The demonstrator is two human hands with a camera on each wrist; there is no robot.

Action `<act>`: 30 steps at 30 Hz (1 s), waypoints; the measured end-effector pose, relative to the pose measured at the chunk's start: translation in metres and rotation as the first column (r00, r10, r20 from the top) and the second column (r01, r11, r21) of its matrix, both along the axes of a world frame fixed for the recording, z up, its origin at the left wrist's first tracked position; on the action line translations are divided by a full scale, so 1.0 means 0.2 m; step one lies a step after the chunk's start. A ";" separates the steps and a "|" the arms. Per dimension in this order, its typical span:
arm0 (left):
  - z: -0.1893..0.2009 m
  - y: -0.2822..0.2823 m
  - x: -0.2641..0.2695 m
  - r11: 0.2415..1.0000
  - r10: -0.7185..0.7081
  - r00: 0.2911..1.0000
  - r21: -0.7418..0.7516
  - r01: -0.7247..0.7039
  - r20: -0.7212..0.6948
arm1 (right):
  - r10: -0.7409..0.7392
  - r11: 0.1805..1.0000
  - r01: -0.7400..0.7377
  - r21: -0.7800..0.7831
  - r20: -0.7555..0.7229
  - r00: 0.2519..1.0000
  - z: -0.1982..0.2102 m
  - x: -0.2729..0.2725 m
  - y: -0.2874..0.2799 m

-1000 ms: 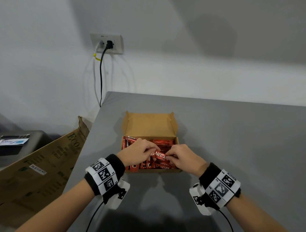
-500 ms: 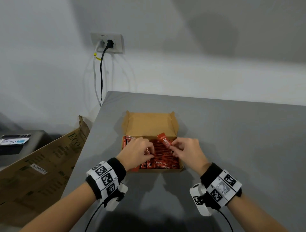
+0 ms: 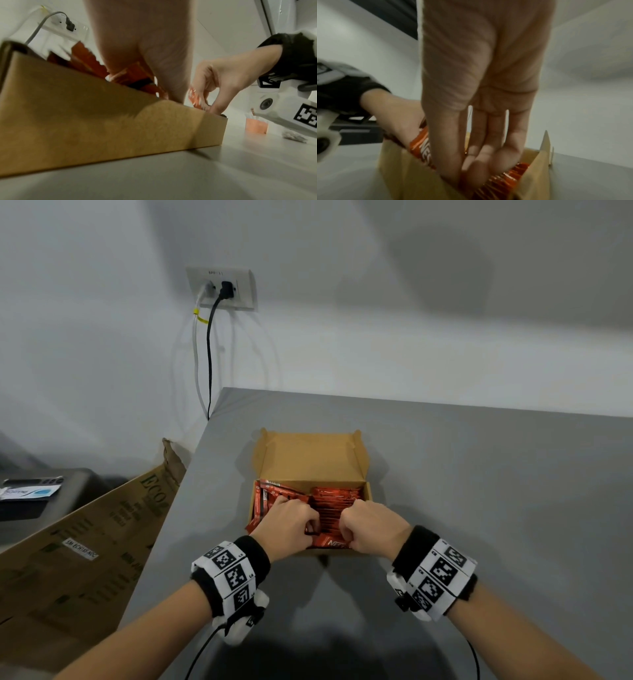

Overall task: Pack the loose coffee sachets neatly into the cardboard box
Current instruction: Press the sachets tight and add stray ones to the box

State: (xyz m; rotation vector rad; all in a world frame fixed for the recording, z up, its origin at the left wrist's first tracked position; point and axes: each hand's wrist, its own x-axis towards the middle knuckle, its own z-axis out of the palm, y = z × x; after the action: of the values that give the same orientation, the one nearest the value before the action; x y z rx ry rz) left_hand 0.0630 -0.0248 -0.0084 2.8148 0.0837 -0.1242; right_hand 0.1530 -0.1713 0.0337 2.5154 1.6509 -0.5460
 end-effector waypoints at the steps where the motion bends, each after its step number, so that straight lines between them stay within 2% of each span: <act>1: 0.00 0.00 0.00 1.000 -0.005 1.000 0.000 0.005 -0.008 | 0.011 1.000 -0.011 -0.026 0.024 1.000 0.00 -0.01 0.02; 4: 0.02 0.02 -0.01 0.998 -0.042 0.998 -0.041 0.040 -0.050 | 0.030 0.998 -0.027 -0.061 0.053 0.998 0.00 -0.04 0.06; 9: 0.12 0.05 0.00 0.976 -0.076 0.997 -0.204 0.075 0.006 | 0.032 0.997 -0.030 -0.070 0.029 0.999 -0.01 -0.02 0.08; 12: 0.10 0.01 0.00 0.979 -0.132 0.988 -0.168 0.118 -0.078 | 0.018 0.998 -0.018 -0.060 -0.008 1.000 -0.01 -0.01 0.08; 16: 0.05 -0.01 0.01 0.987 -0.116 0.989 -0.121 0.105 -0.092 | -0.041 0.999 0.041 -0.009 -0.073 0.997 -0.02 0.02 0.04; 20: 0.05 -0.02 0.03 0.992 -0.111 0.990 -0.064 0.105 -0.092 | -0.049 0.998 0.052 -0.040 0.061 0.997 -0.02 0.02 -0.02; 24: 0.03 -0.04 0.05 0.990 -0.143 0.983 0.000 0.144 -0.117 | -0.040 0.997 0.046 -0.067 0.081 0.996 -0.01 0.01 -0.01; 26: 0.03 -0.03 0.05 0.988 -0.154 0.981 -0.014 0.154 -0.116 | -0.047 0.996 0.052 -0.074 0.071 0.996 0.00 0.02 0.00; 30: 0.10 0.01 0.05 0.983 -0.141 0.979 -0.134 0.122 -0.146 | -0.062 0.995 0.066 -0.072 0.058 0.996 0.00 0.02 -0.02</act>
State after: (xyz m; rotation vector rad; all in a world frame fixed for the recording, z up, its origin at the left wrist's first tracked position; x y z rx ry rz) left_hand 0.0733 -0.0219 0.0118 2.6808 -0.0733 -0.3660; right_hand 0.1575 -0.1746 0.0338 2.5140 1.5074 -0.5279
